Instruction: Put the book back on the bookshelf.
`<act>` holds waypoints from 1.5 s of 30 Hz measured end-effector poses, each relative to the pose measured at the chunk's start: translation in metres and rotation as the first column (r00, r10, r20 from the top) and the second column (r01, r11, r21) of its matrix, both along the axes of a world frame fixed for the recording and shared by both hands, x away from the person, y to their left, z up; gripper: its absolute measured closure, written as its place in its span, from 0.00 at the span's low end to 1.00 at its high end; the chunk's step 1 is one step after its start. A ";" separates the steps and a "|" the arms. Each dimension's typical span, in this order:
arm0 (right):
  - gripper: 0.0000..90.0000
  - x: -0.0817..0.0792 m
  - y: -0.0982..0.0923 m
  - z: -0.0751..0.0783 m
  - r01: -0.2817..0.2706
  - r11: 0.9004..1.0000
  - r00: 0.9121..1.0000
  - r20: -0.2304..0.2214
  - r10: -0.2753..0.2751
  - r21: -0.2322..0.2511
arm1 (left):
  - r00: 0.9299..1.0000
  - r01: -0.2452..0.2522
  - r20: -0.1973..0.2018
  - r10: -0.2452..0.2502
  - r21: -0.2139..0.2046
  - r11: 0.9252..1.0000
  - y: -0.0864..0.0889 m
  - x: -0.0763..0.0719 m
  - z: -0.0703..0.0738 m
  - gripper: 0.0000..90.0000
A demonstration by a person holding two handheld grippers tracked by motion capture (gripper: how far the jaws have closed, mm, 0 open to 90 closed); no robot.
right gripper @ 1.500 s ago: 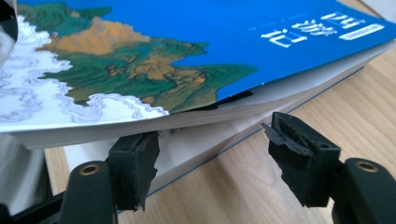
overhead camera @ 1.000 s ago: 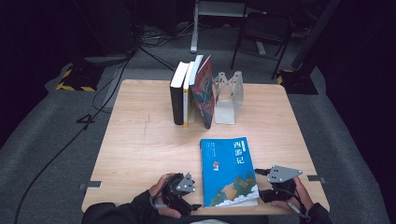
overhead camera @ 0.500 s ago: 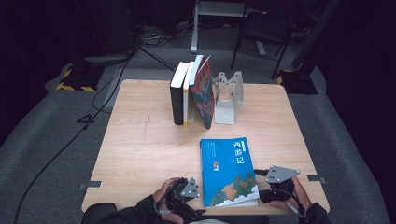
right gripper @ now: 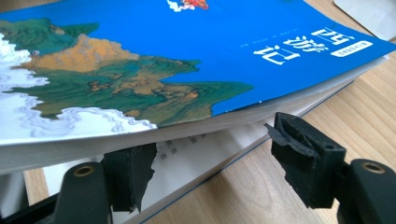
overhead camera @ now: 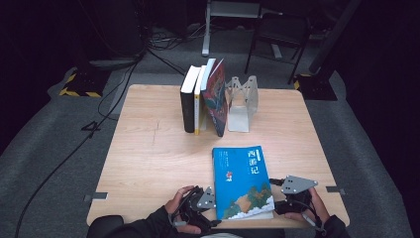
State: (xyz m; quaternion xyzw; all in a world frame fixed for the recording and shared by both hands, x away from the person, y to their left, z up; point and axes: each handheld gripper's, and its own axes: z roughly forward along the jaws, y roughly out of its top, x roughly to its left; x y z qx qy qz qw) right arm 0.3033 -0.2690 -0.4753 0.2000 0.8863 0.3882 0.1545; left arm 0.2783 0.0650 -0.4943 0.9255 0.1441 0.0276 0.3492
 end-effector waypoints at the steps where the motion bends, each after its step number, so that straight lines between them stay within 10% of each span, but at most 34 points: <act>1: 0.34 0.000 0.001 0.000 0.004 1.000 1.000 0.000 -0.004 0.006 | 1.000 0.008 -0.006 -0.008 0.001 1.000 0.001 0.001 0.001 0.20; 14: 0.30 0.008 0.027 0.006 0.124 0.992 0.991 0.040 -0.125 0.017 | 0.989 -0.140 0.063 0.137 0.035 0.990 0.036 0.033 0.006 0.21; 18: 0.28 0.009 0.033 0.009 0.147 0.989 0.987 0.069 -0.147 0.018 | 0.989 -0.144 0.038 0.145 -0.030 0.989 0.038 0.035 0.009 0.21; 20: 0.28 0.008 0.034 0.012 0.145 0.989 0.985 0.093 -0.146 0.017 | 0.990 -0.128 0.047 0.132 -0.085 0.988 0.034 0.031 0.018 0.34; 22: 0.28 0.007 0.036 0.014 0.148 0.989 0.983 0.113 -0.148 0.011 | 0.993 -0.097 0.054 0.103 -0.110 0.989 0.025 0.025 0.024 0.24; 45: 0.27 0.017 0.049 0.030 0.126 0.990 0.976 0.170 -0.136 0.068 | 0.981 -0.086 0.172 0.090 -0.031 0.996 -0.044 0.024 0.021 0.28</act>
